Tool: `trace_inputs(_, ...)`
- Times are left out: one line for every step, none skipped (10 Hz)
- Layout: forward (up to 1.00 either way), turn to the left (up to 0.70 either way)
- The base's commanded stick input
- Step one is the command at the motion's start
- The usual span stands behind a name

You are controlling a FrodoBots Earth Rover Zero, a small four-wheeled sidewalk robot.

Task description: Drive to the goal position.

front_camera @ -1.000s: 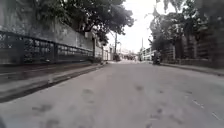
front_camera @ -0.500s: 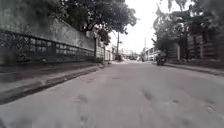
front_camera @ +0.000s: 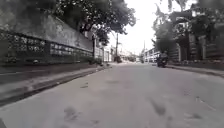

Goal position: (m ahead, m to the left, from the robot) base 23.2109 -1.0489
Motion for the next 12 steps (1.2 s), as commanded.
trace_inputs(1.0,-0.39)
trace_inputs(1.0,-0.39)
trace_inputs(1.0,-0.39)
trace_inputs(1.0,-0.39)
trace_inputs(1.0,-0.39)
trace_inputs(1.0,-0.16)
trace_inputs(1.0,0.01)
trace_inputs(1.0,0.01)
trace_inputs(1.0,0.01)
trace_inputs(1.0,0.01)
trace_inputs(1.0,0.01)
trace_inputs(1.0,0.01)
